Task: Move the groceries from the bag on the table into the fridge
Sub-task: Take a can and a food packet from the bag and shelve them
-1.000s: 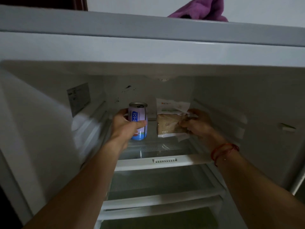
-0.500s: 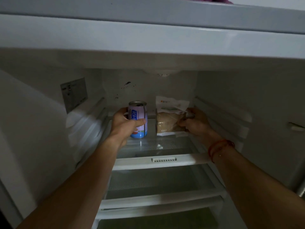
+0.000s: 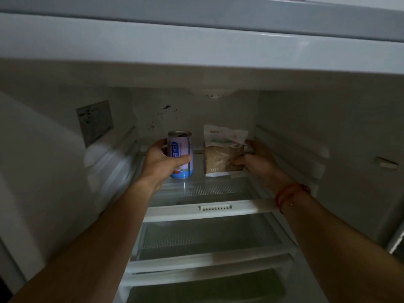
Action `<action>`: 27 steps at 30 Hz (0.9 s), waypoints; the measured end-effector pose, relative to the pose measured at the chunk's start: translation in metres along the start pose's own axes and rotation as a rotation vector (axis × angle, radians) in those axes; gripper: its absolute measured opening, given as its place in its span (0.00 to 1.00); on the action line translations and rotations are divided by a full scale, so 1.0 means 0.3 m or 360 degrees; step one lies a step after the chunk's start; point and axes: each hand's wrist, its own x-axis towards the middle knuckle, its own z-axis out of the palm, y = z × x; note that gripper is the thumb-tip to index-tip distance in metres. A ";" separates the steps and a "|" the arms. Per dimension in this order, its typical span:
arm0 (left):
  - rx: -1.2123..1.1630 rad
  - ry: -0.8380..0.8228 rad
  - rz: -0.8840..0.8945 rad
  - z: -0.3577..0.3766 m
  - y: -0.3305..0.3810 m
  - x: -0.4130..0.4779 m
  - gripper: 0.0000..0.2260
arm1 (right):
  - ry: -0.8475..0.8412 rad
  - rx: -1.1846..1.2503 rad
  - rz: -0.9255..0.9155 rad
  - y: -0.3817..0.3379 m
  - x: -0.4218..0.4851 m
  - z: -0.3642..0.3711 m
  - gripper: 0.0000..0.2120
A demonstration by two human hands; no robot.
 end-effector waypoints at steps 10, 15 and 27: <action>0.0591 0.0165 0.0248 -0.040 0.083 -0.175 0.29 | 0.0170 -0.0411 -0.0100 0.030 -0.086 -0.023 0.45; 0.1011 0.0157 0.0390 -0.063 0.121 -0.298 0.30 | 0.0148 -0.0706 -0.0176 -0.096 -0.315 -0.013 0.41; 0.1537 0.0187 0.0678 -0.147 0.181 -0.594 0.40 | 0.0136 -0.1472 -0.0340 -0.202 -0.694 -0.037 0.36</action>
